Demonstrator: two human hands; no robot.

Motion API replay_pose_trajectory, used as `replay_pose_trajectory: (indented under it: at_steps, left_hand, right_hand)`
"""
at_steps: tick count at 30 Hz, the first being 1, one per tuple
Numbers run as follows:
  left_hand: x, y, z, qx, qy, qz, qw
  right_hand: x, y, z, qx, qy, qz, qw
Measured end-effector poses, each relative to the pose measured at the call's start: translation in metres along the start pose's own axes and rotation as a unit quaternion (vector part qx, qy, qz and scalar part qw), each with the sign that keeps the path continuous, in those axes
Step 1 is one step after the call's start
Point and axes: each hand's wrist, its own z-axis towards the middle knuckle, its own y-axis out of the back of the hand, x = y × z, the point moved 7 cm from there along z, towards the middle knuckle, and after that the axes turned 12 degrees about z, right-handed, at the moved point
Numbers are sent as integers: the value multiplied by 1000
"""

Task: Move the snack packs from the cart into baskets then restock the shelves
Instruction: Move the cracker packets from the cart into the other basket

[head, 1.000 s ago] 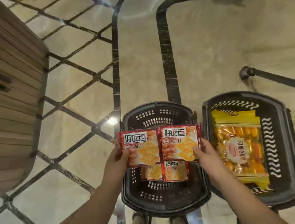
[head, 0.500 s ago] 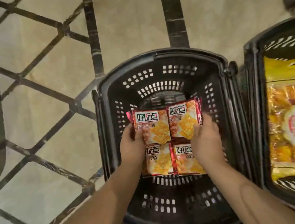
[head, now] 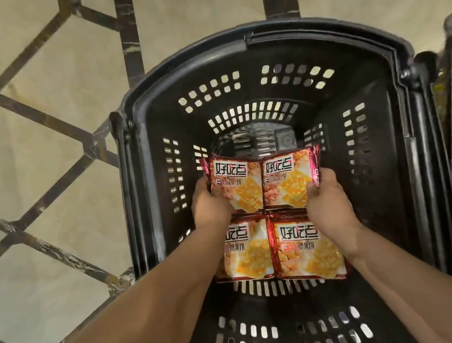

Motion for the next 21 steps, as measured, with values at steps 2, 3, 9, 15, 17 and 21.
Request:
replay_pose_trajectory:
  at_steps: [2, 3, 9, 15, 17, 21]
  left_hand:
    - [-3, -5, 7, 7, -14, 40, 999]
    - [-5, -8, 10, 11, -19, 64, 998]
    - [-4, -24, 15, 42, -21, 191, 981]
    - [-4, -28, 12, 59, -20, 262, 963]
    - [-3, -28, 10, 65, -15, 289, 955]
    - [-3, -30, 8, 69, -6, 291, 954]
  right_hand:
    - [-3, -2, 7, 1, -12, -15, 1000]
    - [-5, -3, 10, 3, -20, -23, 1000]
    - [-10, -11, 19, 19, -51, -112, 992]
    - [-6, -12, 17, -17, -20, -246, 969]
    - [-4, -16, 14, -16, -14, -293, 956]
    - [-1, -20, 12, -15, -15, -307, 951]
